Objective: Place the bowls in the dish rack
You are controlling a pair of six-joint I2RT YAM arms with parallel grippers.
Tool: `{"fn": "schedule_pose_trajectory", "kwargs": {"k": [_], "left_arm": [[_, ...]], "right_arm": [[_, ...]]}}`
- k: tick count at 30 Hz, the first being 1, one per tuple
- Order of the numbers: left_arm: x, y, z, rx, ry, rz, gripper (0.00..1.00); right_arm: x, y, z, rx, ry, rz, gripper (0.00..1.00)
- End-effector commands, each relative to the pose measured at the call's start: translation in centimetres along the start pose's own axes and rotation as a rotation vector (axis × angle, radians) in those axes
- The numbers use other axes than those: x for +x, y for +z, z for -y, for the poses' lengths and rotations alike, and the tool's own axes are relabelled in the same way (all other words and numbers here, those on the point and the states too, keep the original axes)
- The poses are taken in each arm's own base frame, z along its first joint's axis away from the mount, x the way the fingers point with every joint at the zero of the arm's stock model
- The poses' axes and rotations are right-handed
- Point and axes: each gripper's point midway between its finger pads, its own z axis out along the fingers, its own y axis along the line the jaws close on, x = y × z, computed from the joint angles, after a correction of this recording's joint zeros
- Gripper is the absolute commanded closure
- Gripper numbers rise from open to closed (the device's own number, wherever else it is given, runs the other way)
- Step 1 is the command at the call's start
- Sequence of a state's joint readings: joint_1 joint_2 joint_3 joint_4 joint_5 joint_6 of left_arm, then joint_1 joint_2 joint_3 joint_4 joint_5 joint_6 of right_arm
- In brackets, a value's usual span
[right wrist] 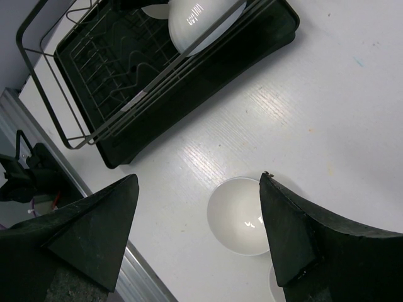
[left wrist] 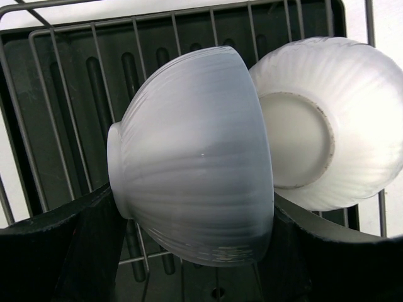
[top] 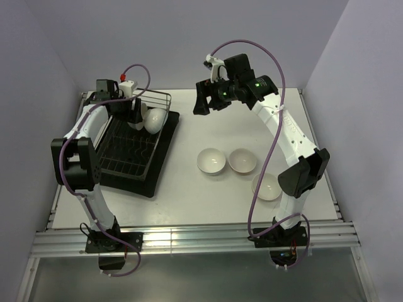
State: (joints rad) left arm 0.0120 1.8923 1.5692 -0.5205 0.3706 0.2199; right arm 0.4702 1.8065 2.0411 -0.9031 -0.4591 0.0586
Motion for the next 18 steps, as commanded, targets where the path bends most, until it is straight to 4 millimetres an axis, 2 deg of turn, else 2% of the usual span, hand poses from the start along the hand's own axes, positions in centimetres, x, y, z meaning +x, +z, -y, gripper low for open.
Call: {"fn": "schedule_pose_trajectory", "kwargs": {"k": [1, 13, 16, 18], "left_arm": [[-3.0, -0.5, 0.9, -0.013, 0.082, 0.078, 0.97], [-2.5, 0.1, 1.9, -0.047, 0.107, 0.051, 0.89], [-2.3, 0.3, 1.9, -0.047, 0.099, 0.041, 0.84], [-2.1, 0.3, 2.0, -0.039, 0.098, 0.035, 0.77]], "right_arm": [[-0.8, -1.5, -0.4, -0.003, -0.022, 0.038, 0.16], [-0.7, -1.6, -0.2, 0.001, -0.022, 0.035, 0.16], [-0.6, -1.6, -0.2, 0.0, -0.022, 0.035, 0.16], [-0.6, -1.6, -0.2, 0.0, -0.024, 0.034, 0.16]]}}
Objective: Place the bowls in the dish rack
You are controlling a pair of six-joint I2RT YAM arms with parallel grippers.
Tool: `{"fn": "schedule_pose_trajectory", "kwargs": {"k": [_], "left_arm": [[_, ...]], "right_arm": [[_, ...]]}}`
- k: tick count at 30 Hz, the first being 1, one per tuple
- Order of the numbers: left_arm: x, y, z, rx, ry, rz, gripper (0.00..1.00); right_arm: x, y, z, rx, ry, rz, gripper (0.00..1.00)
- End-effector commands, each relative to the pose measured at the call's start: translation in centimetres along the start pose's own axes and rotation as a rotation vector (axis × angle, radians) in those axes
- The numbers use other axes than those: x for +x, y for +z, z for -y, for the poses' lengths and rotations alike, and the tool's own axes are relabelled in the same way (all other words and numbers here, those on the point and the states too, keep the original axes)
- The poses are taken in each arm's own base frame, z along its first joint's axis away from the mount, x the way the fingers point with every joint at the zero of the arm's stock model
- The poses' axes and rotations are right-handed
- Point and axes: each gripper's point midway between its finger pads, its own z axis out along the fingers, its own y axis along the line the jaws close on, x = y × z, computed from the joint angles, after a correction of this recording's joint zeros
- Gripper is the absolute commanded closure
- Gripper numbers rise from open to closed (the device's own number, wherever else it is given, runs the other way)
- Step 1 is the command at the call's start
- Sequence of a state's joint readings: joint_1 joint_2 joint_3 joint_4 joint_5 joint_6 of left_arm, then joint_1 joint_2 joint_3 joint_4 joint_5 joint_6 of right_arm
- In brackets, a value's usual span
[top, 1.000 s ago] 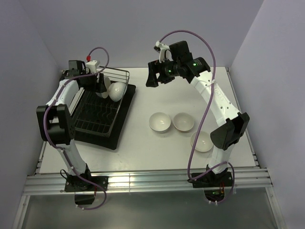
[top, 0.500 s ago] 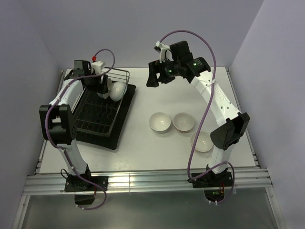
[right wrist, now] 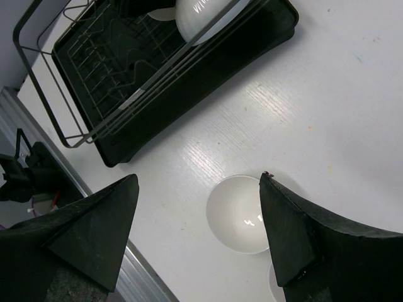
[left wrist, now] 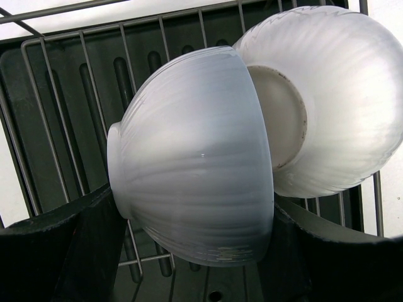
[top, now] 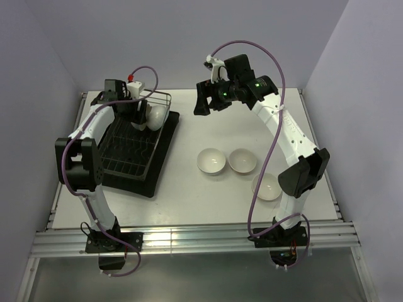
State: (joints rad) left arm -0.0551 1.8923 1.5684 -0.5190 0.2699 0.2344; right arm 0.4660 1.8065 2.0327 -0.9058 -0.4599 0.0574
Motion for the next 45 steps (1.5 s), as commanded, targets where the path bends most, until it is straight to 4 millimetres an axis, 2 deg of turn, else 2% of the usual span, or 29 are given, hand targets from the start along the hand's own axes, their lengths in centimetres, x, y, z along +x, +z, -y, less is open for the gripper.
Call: {"fn": "schedule_pose_trajectory", "kwargs": {"k": [1, 2, 3, 8, 12, 16, 17, 19, 20, 30, 35, 36, 37, 45], "left_arm": [[-2.1, -0.7, 0.6, 0.012, 0.036, 0.067, 0.74], [-2.2, -0.7, 0.7, 0.017, 0.036, 0.07, 0.64], [-2.2, -0.8, 0.8, 0.022, 0.034, 0.071, 0.6], [-3.2, -1.3, 1.3, 0.037, 0.015, 0.084, 0.49], [-3.8, -1.5, 1.9, 0.054, 0.001, 0.085, 0.47], [-4.2, -1.8, 2.7, 0.071, -0.004, 0.088, 0.41], [-4.1, -1.8, 2.8, 0.073, -0.004, 0.084, 0.33], [-4.3, -1.9, 3.1, 0.077, 0.002, 0.083, 0.31], [-4.3, -1.9, 3.2, 0.079, 0.001, 0.08, 0.22], [-3.8, -1.5, 3.0, 0.061, 0.007, 0.058, 0.16], [-3.9, -1.9, 3.5, 0.084, 0.001, 0.062, 0.14], [-4.2, -2.3, 3.8, 0.096, 0.004, 0.072, 0.12], [-4.2, -2.4, 3.9, 0.103, 0.005, 0.074, 0.01], [-5.1, -3.4, 5.2, 0.162, -0.007, 0.102, 0.0]], "right_arm": [[-0.9, -1.6, -0.5, -0.003, -0.029, 0.044, 0.16], [-0.9, -1.6, -0.5, -0.003, -0.029, 0.044, 0.16], [-0.9, -1.6, -0.5, -0.005, -0.03, 0.044, 0.16], [-0.8, -1.6, -0.5, -0.008, -0.026, 0.041, 0.16], [-0.9, -1.7, -0.6, -0.008, -0.028, 0.042, 0.16], [-0.8, -1.8, -0.5, -0.007, -0.03, 0.041, 0.16], [-0.8, -1.8, -0.5, -0.008, -0.031, 0.041, 0.16], [-0.8, -1.8, -0.5, -0.008, -0.033, 0.041, 0.16], [-0.7, -1.7, -0.6, -0.009, -0.033, 0.039, 0.16], [-0.6, -1.8, -0.4, -0.004, -0.037, 0.037, 0.16], [-0.6, -1.8, -0.4, -0.001, -0.04, 0.038, 0.16], [-0.6, -1.8, -0.4, -0.002, -0.041, 0.037, 0.16], [-0.6, -1.8, -0.4, -0.003, -0.039, 0.037, 0.16], [-0.5, -1.8, -0.5, -0.006, -0.039, 0.037, 0.16]]}}
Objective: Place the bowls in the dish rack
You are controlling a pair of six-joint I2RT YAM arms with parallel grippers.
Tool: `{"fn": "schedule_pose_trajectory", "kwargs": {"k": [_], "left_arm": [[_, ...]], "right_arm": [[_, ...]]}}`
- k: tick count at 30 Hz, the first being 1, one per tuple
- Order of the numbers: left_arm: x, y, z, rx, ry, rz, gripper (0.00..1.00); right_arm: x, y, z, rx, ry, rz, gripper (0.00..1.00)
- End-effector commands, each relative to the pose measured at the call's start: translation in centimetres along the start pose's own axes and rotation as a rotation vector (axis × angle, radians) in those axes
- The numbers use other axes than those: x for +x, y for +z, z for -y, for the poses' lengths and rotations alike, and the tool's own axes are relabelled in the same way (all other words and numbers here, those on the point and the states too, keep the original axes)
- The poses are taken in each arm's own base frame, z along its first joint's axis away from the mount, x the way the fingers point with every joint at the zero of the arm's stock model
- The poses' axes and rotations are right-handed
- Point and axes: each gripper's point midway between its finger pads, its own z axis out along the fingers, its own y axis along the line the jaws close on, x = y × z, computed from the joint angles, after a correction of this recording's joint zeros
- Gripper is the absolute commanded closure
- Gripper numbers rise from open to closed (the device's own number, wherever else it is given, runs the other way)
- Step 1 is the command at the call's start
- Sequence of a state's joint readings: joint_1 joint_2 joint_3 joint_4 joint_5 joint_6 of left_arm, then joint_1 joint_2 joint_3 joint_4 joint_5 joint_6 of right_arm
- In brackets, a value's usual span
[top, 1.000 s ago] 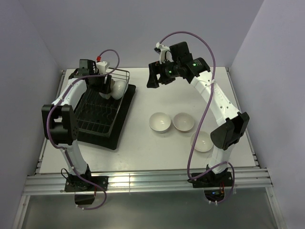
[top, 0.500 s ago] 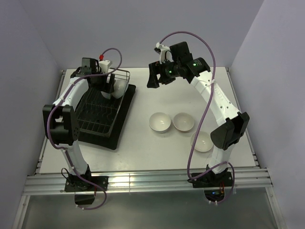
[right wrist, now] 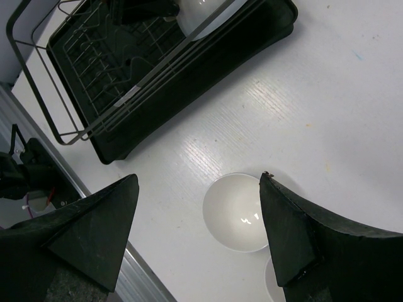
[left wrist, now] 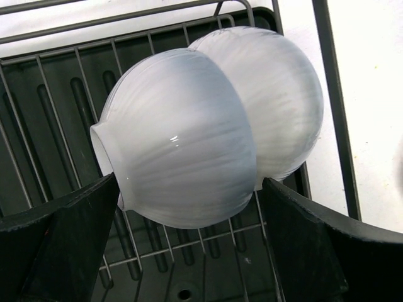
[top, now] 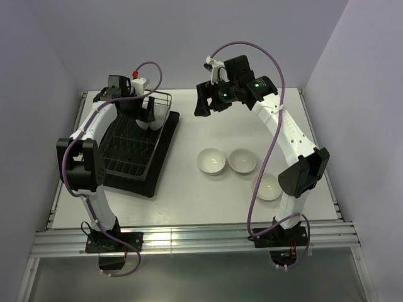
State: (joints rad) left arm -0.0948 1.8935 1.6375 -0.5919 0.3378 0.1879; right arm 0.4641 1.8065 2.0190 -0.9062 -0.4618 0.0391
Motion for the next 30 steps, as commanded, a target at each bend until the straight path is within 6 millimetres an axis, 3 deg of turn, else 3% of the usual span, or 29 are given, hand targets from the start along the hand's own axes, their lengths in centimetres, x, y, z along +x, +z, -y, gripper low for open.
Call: {"fn": "schedule_pose_trajectory", "kwargs": {"k": [1, 12, 16, 30], "left_arm": [[-3.5, -2.5, 2.4, 0.079, 0.015, 0.097, 0.01], [-4.4, -3.0, 4.0, 0.151, 0.009, 0.124, 0.01], [-3.8, -2.7, 4.1, 0.139, 0.019, 0.095, 0.01], [-2.4, -1.3, 2.2, 0.05, 0.029, 0.054, 0.0]], "right_arm": [[-0.9, -2.0, -0.8, -0.009, -0.028, 0.049, 0.16], [-0.8, -2.3, -0.7, 0.002, -0.033, 0.05, 0.15], [-0.8, -2.4, -0.7, 0.0, -0.034, 0.051, 0.14], [-0.6, -2.7, -0.8, 0.003, -0.037, 0.049, 0.13]]}}
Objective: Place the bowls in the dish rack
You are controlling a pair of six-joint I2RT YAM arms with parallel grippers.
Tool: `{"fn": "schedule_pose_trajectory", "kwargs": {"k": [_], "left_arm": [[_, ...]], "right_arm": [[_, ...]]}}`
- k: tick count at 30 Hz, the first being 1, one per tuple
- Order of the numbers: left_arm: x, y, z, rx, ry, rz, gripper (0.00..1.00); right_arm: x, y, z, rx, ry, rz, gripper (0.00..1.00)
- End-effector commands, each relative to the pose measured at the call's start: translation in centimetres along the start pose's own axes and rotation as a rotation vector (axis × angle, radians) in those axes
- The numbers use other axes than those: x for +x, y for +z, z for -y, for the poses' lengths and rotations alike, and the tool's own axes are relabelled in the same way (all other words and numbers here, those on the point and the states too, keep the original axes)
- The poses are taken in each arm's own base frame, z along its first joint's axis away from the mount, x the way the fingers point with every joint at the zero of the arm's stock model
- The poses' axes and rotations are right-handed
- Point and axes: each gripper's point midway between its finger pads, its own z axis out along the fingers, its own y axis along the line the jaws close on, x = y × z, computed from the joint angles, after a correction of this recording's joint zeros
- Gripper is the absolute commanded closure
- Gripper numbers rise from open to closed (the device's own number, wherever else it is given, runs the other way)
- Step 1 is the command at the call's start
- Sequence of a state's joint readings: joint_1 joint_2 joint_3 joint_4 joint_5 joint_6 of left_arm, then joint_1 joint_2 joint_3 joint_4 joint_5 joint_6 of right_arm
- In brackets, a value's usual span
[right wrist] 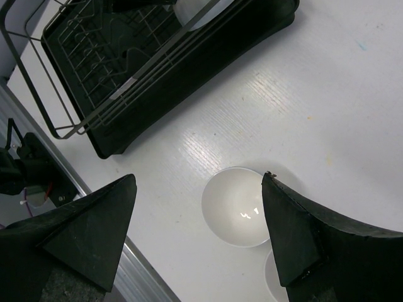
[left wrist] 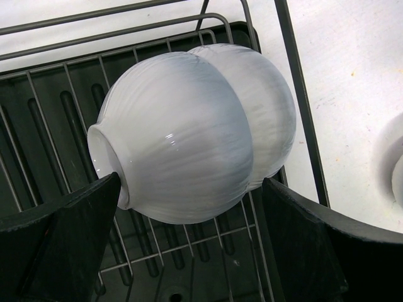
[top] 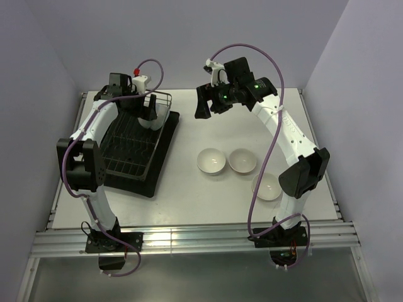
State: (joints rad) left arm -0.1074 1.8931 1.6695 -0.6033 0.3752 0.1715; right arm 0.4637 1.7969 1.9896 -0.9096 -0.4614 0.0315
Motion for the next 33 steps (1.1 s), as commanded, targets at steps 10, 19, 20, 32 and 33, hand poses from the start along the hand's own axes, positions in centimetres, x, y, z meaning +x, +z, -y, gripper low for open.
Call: {"fn": "schedule_pose_trajectory", "kwargs": {"k": [10, 19, 20, 32, 33], "left_arm": [[-1.0, -0.7, 0.8, 0.016, 0.056, 0.028, 0.01], [-1.9, -1.8, 3.0, 0.127, 0.047, 0.065, 0.01], [-2.0, -2.0, 3.1, 0.133, 0.046, 0.07, 0.0], [-1.7, -1.7, 3.7, 0.171, 0.04, 0.069, 0.0], [-1.7, -1.6, 3.4, 0.158, 0.04, 0.065, 0.0]], "right_arm": [[-1.4, -2.8, -0.9, 0.003, -0.038, 0.066, 0.1], [-1.5, -2.9, -1.0, 0.003, -0.038, 0.067, 0.09], [-1.4, -2.8, -0.9, 0.006, -0.039, 0.066, 0.08], [-1.4, -2.9, -0.9, 0.007, -0.043, 0.065, 0.08], [-1.4, -2.9, -0.9, 0.005, -0.044, 0.066, 0.08]]}}
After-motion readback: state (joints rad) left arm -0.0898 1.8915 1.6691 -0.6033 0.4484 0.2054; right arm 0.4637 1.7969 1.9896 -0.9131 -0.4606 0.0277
